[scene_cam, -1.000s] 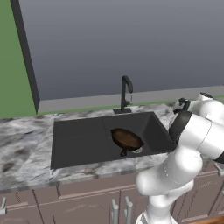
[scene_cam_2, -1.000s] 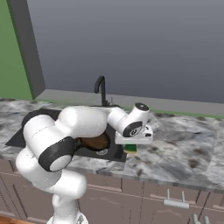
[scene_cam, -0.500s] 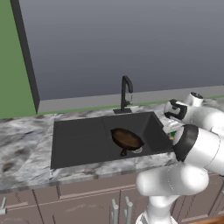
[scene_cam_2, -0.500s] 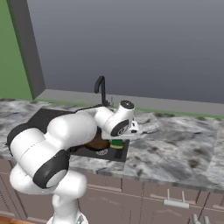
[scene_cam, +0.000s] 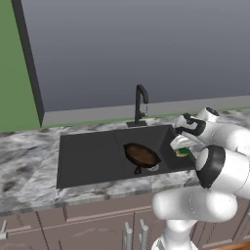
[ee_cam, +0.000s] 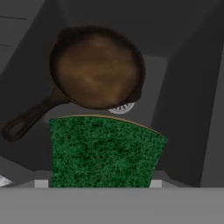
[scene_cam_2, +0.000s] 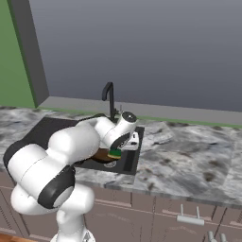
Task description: Pick the pan and sponge and place them into the sink. Then turn on the water.
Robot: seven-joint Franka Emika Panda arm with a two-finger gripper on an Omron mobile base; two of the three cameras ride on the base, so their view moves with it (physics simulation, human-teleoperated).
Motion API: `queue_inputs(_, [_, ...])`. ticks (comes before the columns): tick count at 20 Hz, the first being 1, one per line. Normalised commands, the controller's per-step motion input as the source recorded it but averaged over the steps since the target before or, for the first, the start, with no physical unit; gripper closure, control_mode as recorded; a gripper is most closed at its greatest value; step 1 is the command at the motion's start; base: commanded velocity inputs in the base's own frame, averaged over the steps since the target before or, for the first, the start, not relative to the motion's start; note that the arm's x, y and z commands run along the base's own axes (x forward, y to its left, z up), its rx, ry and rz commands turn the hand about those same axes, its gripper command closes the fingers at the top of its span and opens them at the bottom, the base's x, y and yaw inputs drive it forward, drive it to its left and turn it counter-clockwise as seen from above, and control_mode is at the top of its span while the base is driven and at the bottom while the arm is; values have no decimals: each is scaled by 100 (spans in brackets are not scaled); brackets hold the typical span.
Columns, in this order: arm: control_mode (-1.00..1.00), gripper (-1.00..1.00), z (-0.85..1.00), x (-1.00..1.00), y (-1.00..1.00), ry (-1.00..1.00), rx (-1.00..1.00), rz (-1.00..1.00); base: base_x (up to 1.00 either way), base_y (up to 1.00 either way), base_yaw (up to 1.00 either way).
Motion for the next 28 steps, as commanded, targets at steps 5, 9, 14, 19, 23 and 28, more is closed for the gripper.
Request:
queue_inputs(5, [-100,100,-2,42,32,2,6,1,0,0,0])
queue_inputs(9, [-100,100,-8,38,28,5,8,5,0,0,0])
queue_inputs(14, [-100,100,-23,22,22,0,7,10,0,0,0])
queue_inputs(19, [-100,100,-26,19,26,-4,9,7,0,0,0])
queue_inputs(23, [-100,100,-25,16,25,-6,9,6,0,0,0])
queue_inputs(28, [-100,100,-15,27,27,-1,5,4,0,0,0])
